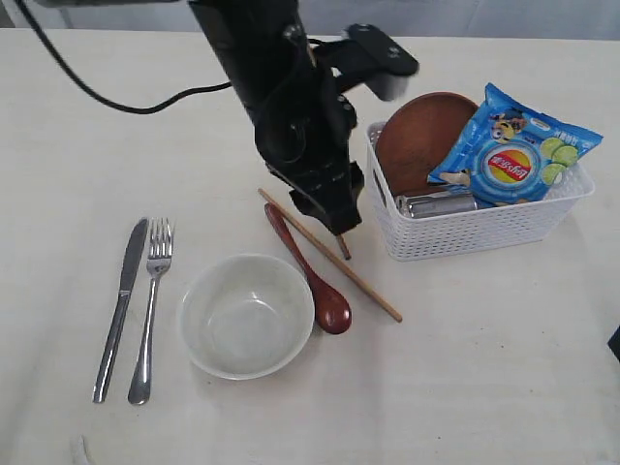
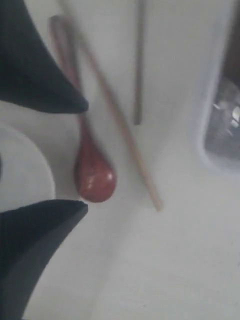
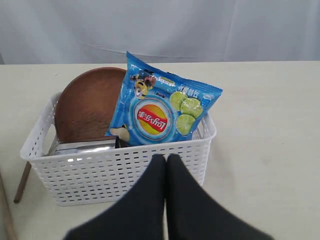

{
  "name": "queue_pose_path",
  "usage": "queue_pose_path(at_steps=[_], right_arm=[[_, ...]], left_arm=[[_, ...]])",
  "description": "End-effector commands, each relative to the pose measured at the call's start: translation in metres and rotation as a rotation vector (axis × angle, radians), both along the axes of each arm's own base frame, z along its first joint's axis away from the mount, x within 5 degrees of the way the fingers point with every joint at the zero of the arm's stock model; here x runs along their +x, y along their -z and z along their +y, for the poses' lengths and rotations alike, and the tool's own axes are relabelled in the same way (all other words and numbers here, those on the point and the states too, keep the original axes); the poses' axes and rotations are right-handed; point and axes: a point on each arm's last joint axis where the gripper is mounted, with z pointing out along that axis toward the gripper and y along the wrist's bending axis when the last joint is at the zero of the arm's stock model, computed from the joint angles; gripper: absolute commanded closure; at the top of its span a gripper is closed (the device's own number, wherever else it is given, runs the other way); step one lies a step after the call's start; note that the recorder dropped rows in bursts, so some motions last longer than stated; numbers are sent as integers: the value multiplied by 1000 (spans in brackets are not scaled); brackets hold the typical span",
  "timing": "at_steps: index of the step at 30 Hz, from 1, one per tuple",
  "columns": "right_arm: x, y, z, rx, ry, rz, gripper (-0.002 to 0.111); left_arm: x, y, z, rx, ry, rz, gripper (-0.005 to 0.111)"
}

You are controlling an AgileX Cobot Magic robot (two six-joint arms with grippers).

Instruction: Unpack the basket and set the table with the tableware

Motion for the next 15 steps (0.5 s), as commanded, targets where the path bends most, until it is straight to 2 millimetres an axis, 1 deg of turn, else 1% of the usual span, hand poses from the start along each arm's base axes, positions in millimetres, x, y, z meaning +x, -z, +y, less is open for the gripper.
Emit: queue_pose_path(at_steps=[1,4,5,6,7,8,9,10,11,12,13,15], right_arm=[[0,0,0,11,7,-13,109],[0,0,0,11,7,-13,109],[0,0,0,11,7,-13,109],[0,0,0,11,7,-13,109],[0,0,0,11,7,-13,109],[0,0,0,11,7,-13,109],[0,0,0,11,7,-13,109],[0,0,0,11,7,-13,109],[0,0,0,11,7,-13,109],[0,0,0,11,7,-13,109],[0,0,0,11,7,-13,109],[0,0,0,11,7,-13,109]], left_arm=[[1,5,-16,-6,429,-255,60],[-1,8,-17,30,672,-342,64],[-2,8,-16,35,720,-349,64],[-2,9,-16,38,726,-344,64],[-3,8,-16,33,674,-323,65],[-3,6,-16,20,564,-293,67],[-2,2,-16,4,413,-262,70],[-1,-2,-16,-6,290,-244,77],[1,-7,-13,0,166,-234,85],[2,-11,-9,20,83,-237,95],[3,-15,-4,40,44,-246,104],[1,-30,5,52,-12,-272,107]])
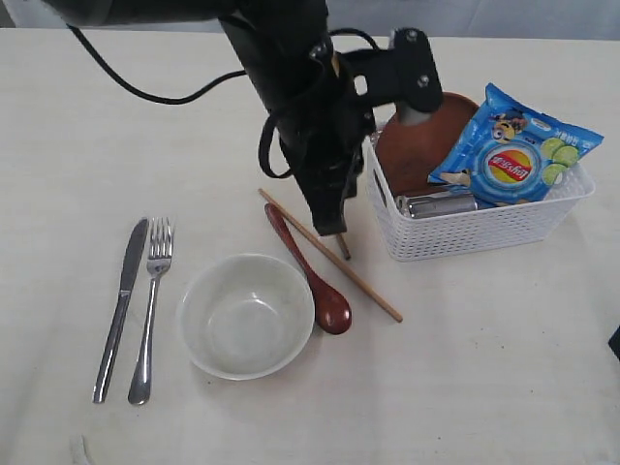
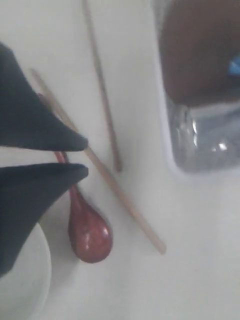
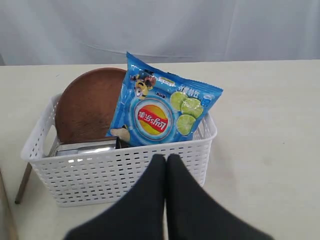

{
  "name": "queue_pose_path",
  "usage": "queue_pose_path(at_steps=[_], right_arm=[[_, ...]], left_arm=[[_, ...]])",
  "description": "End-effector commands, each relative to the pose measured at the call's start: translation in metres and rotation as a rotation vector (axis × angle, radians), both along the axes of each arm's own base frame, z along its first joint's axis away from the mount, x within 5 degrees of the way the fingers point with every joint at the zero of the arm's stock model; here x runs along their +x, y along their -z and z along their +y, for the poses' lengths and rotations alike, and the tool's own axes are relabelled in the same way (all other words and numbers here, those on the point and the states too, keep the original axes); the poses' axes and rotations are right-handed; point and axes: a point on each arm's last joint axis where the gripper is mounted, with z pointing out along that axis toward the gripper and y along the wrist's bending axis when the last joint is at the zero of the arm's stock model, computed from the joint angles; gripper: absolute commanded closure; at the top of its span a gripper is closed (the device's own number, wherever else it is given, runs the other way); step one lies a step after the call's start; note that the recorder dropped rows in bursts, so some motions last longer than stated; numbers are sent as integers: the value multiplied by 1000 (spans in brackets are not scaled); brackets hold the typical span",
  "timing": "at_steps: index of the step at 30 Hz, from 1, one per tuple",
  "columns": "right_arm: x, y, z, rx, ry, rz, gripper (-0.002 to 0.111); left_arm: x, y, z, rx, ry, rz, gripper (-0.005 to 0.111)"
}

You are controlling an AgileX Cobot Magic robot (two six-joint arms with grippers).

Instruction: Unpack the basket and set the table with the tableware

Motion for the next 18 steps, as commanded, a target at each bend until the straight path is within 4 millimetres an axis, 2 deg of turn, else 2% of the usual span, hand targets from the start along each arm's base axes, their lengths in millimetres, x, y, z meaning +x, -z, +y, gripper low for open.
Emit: queue_pose_path(at_steps=[1,5,7,10,14,18], right_arm=[[0,0,0,4,5,-13,109],[0,0,0,4,5,-13,109],[0,0,0,4,5,-13,109],[0,0,0,4,5,-13,109],[0,0,0,4,5,-13,109],[0,0,0,4,5,-13,109]], left_arm=[[-3,-37,18,-40,-218,-44,107],[-15,-83,42,-248,-323,-138,107],[-24,-101,62,-367,-401,-178,107],[-43,-120,104,-556,-523,-245,107],[-76,-125,160,-773,-624,-367,107],[-122,-126,200,-952,-612,-495,107]])
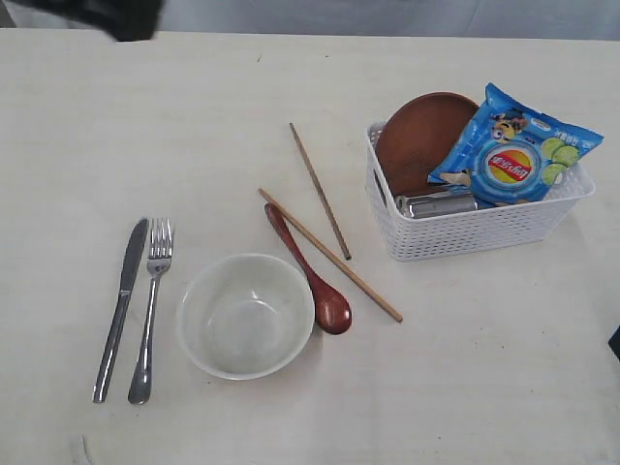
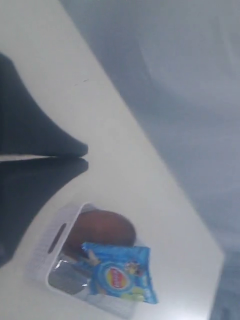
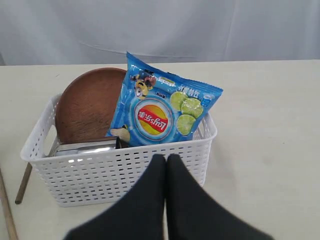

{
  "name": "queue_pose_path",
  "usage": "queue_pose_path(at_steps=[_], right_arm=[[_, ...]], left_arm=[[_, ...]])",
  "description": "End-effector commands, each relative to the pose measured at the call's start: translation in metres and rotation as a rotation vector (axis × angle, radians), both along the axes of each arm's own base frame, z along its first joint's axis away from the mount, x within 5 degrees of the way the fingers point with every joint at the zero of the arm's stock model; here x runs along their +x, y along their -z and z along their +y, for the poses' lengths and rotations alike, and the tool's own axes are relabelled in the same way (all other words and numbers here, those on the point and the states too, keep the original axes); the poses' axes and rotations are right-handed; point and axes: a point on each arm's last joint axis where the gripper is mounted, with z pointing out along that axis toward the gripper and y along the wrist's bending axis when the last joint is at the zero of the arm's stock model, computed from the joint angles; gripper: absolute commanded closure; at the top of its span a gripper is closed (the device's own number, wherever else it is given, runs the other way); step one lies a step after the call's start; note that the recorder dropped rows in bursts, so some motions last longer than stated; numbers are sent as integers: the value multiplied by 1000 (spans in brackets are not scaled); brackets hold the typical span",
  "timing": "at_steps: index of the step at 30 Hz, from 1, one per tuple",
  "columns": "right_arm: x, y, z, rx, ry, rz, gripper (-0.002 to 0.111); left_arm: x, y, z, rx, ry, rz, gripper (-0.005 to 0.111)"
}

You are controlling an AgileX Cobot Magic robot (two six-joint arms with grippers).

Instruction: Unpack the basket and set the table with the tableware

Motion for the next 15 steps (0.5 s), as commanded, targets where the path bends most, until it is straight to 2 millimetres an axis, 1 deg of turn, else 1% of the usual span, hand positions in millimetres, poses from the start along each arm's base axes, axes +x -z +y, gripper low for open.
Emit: queue_pose_path(at_steps=[1,4,7,12,15], right_arm=[[0,0,0,4,5,-13,109],[0,0,0,4,5,-13,109],[0,0,0,4,5,-13,109],[0,0,0,4,5,-13,109],[0,0,0,4,5,-13,109]], left_arm=[[-47,0,40,-166,-25,-180,107],[-77,5,62,-245,-26,-255,107],[-96,13,76,-293,-25,-304,107],[-118,11,92,-388,-23,-358,107],[-126,10,98,-409,-21,-386,107]])
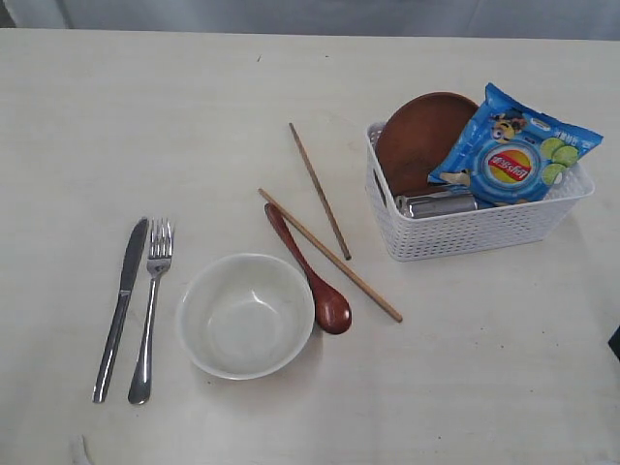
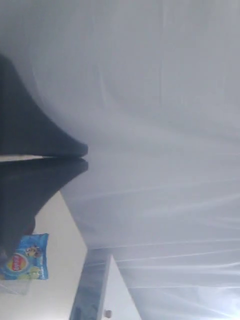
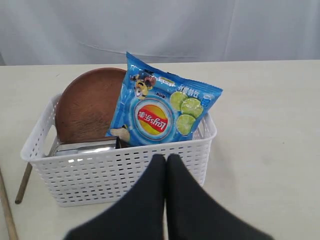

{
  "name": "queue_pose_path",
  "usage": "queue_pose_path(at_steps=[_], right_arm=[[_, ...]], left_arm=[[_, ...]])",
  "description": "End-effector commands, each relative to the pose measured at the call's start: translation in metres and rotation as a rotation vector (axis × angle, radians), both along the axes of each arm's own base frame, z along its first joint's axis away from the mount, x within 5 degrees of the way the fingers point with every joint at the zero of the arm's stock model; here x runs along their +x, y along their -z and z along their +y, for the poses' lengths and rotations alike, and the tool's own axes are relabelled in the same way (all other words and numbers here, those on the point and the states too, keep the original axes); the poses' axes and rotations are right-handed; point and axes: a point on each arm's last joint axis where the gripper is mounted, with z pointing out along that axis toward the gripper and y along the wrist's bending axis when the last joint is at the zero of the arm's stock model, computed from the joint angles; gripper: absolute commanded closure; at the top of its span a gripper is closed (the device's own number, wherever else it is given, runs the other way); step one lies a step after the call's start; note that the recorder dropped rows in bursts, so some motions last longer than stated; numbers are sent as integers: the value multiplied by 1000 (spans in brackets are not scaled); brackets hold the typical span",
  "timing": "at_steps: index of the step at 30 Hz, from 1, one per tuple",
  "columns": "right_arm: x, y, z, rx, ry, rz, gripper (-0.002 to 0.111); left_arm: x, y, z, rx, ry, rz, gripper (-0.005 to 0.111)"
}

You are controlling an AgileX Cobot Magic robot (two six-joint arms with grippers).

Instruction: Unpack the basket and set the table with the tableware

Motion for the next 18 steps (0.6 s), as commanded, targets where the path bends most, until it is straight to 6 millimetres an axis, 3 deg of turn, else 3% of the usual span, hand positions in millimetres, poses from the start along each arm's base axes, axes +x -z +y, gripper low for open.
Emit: queue_pose_path(at_steps=[1,3,9,13,18], right_arm=[[0,0,-1,-32,3,-19,109],[0,-1,-3,-127,2,-28,109],[2,-7,-3,-132,2,-103,109],[-3,-53,-1,64,11,-602,109],[-37,-97,-9,253,15,-1203,109]], left_arm=[[-9,-2,7,-54,2,-29,107],[-9,-2,7,-60,3,-25,107],[-9,-2,7,-65,6,-15,107],[-9,-2,7,-65,6,-15,107],[-9,-1,7,-64,6,-13,107]])
